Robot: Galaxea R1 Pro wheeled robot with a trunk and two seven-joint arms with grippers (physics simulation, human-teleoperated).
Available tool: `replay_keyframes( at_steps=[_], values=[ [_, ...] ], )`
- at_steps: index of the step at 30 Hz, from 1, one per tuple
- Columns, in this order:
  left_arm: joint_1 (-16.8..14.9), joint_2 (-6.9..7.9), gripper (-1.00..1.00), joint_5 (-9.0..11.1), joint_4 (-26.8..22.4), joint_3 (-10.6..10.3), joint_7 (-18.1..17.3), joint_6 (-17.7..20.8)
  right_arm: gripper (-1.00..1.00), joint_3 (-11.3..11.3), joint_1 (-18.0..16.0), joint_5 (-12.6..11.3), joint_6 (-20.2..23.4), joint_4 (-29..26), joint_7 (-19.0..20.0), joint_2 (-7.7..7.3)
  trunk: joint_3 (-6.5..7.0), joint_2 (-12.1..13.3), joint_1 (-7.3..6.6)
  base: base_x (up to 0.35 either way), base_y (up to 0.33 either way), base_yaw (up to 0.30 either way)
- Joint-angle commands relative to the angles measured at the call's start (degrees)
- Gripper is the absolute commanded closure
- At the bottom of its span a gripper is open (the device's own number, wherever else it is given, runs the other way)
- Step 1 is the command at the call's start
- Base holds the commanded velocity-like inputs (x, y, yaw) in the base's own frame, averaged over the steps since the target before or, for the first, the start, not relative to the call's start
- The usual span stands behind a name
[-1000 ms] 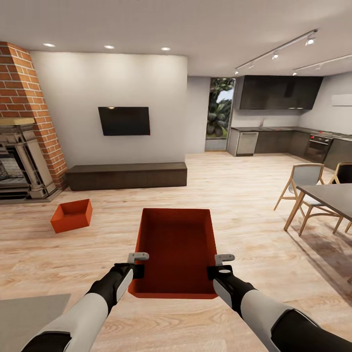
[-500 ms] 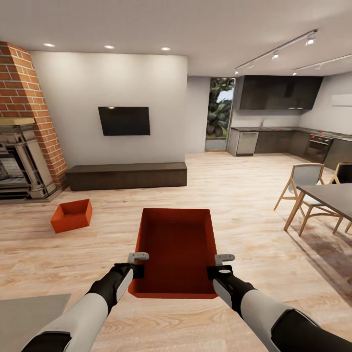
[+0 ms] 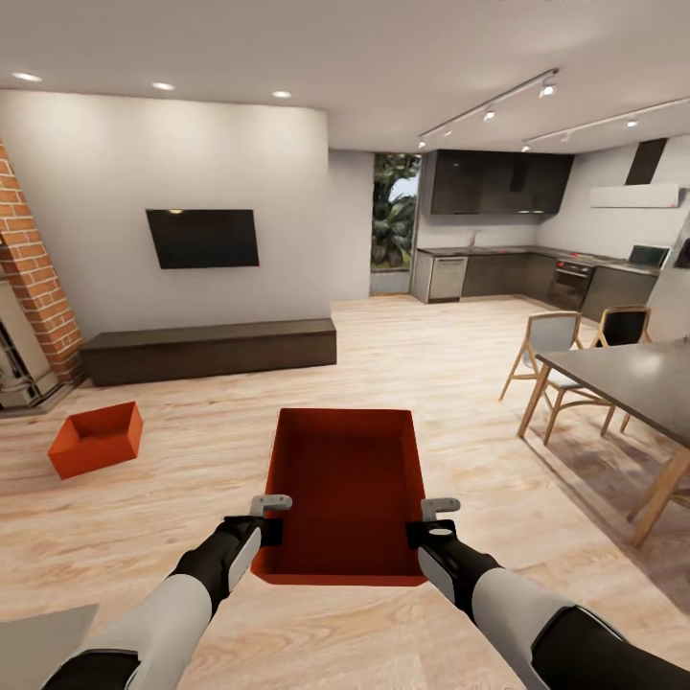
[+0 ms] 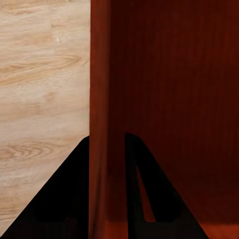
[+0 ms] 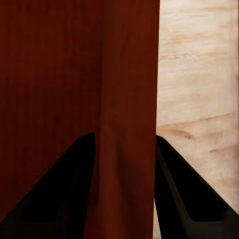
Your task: Move the two storage containers from the living room to the garage. In the garage, place one container on the floor and stack the other container on top of it (either order is fine).
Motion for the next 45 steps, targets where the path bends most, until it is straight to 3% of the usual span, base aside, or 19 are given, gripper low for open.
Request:
replay_keyframes(
  at_steps=[1,45],
  values=[
    [0.0,-0.06,1.0,0.2,-0.1,0.1,0.5,0.3,1.0,0.3,-0.1,-0.5,0.5,-0.4,-0.4,0.24,-0.14,-0.1,0.04,0.0,0.0,-0.288],
    [0.0,-0.05,1.0,0.2,-0.2,0.1,0.5,0.3,1.0,0.3,-0.1,-0.5,0.5,-0.4,-0.4,0.21,-0.14,-0.1,0.04,0.0,0.0,-0.288]
  ],
)
